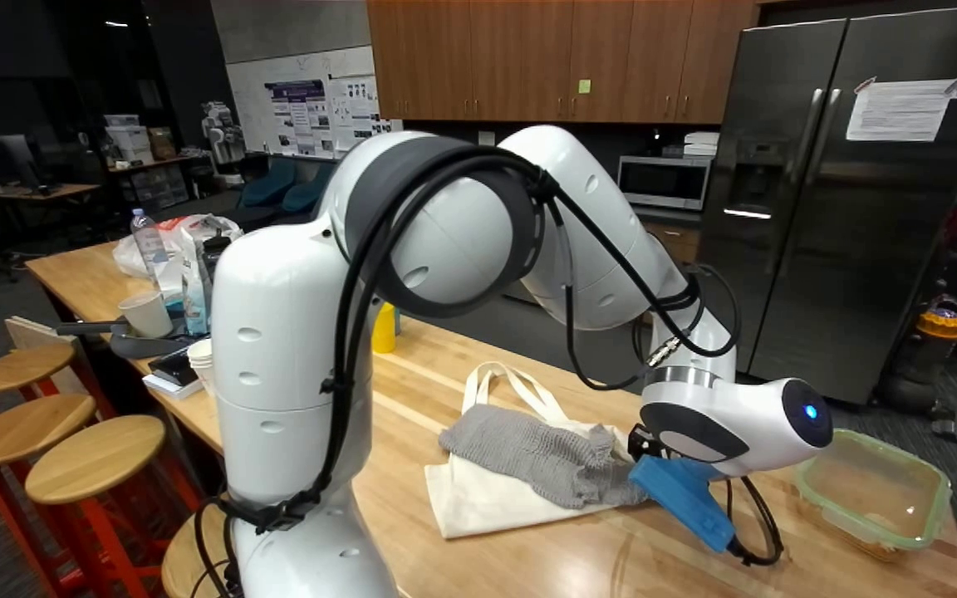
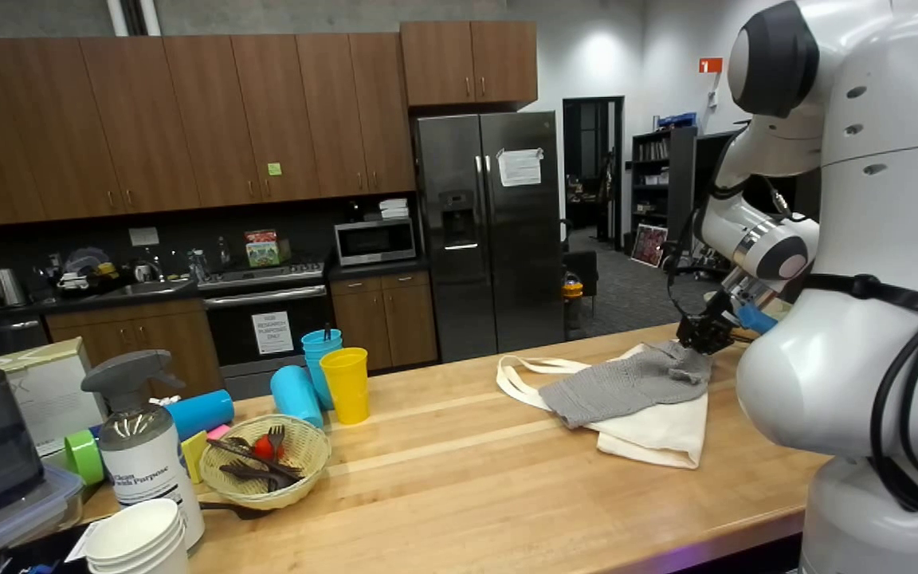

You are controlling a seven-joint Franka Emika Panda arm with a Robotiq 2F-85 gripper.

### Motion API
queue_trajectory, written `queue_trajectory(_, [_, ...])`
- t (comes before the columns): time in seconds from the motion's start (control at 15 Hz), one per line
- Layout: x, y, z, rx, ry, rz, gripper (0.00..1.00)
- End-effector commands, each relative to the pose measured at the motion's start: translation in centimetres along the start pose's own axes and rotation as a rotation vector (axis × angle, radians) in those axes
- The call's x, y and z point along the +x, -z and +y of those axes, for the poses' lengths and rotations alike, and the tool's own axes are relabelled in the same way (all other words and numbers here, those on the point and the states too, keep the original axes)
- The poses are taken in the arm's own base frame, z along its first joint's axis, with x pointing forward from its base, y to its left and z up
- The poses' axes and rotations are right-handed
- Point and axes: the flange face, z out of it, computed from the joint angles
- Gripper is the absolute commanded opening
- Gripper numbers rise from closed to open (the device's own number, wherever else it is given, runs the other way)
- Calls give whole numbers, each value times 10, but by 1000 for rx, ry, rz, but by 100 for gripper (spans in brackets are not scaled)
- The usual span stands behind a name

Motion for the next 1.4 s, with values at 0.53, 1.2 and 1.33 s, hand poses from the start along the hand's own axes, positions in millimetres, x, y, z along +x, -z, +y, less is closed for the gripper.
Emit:
queue_trajectory(0.53, [0, 0, 0, 0, 0, -1, 30])
queue_trajectory(1.2, [0, 0, 0, 0, 0, -1, 30])
queue_trajectory(1.33, [1, 3, -1, 6, -1, 14, 7])
